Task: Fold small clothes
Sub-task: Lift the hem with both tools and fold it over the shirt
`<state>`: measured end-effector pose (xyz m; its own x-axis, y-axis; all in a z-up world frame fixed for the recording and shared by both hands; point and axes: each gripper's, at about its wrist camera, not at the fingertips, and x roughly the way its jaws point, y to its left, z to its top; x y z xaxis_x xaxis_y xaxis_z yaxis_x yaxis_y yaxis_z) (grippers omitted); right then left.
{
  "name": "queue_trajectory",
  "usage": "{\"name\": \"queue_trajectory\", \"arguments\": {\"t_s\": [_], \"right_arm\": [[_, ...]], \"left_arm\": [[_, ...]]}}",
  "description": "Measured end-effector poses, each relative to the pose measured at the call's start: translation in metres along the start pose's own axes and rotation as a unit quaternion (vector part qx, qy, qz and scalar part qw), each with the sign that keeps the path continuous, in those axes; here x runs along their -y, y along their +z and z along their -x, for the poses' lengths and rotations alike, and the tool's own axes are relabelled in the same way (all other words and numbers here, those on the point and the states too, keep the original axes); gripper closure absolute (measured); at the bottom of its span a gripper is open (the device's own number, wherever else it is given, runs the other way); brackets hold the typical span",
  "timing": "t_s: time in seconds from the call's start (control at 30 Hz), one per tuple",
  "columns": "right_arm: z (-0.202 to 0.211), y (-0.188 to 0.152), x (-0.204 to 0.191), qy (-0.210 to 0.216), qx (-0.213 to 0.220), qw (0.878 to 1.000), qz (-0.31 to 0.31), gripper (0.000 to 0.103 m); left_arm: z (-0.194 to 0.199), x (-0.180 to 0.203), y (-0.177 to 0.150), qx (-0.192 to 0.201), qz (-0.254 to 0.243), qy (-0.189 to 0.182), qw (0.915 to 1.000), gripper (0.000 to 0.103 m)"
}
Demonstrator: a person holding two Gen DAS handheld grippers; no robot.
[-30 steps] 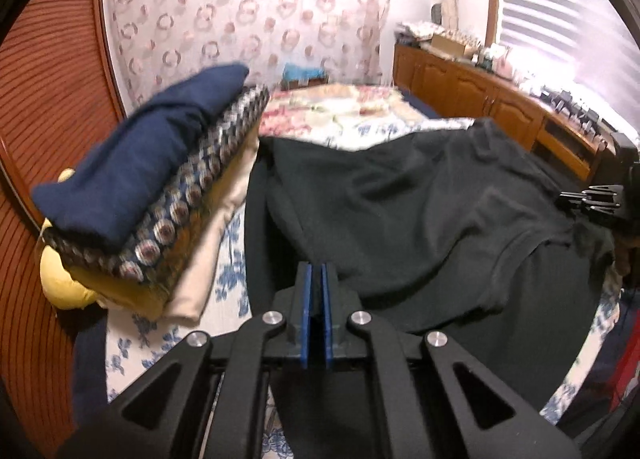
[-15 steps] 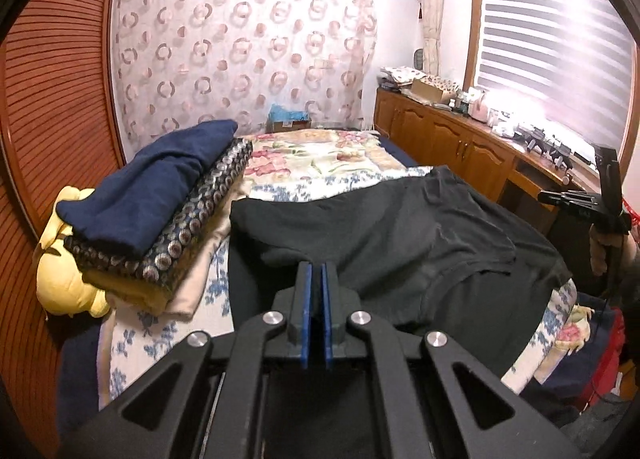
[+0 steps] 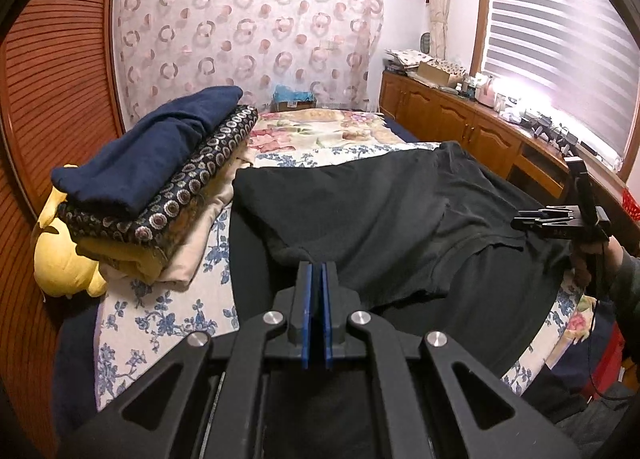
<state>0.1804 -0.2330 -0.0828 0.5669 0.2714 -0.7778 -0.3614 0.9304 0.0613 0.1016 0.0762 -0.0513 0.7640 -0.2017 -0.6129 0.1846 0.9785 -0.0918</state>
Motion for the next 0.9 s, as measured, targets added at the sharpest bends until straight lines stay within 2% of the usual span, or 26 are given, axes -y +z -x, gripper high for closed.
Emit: {"name": "queue_trajectory", "arguments": {"t_s": [0.07,0.13,0.27,0.37,0.47,0.57,0.73,0.9], "right_arm": [[0.001,0.0,-0.006,0.016,-0.001,1.0,0.012,0.097],[0.002,-0.003,-0.01,0.02,0.0,0.999,0.03,0.1],[0.027,0.003,-0.003,0.029,0.028,0.999,0.021,0.102],[0.067,0.008,0.003,0.021,0.067,0.997,0.018,0.102],[0.104,0.007,0.011,0.018,0.096,0.995,0.016,0.102],[0.131,-0.001,0.016,0.021,0.105,0.994,0.013,0.102],[0.139,-0.03,0.008,0.01,0.08,0.996,0.032,0.102],[0.115,-0.061,0.006,0.01,0.043,0.999,0.021,0.102]], "left_arm": [[0.0,0.001,-0.001,0.004,0.002,-0.001,1.0,0.101],[0.004,0.003,0.002,0.011,0.003,-0.008,0.9999,0.101],[0.025,0.014,0.01,0.034,-0.002,-0.016,0.9993,0.101],[0.043,0.017,0.014,0.05,-0.001,-0.02,0.9986,0.101],[0.06,0.018,0.011,0.06,0.001,-0.023,0.998,0.101],[0.074,0.02,0.002,0.062,0.002,-0.025,0.9978,0.101],[0.082,0.028,-0.035,0.037,0.008,-0.032,0.9988,0.101],[0.048,0.027,-0.086,-0.038,0.015,-0.016,0.999,0.101]]}}
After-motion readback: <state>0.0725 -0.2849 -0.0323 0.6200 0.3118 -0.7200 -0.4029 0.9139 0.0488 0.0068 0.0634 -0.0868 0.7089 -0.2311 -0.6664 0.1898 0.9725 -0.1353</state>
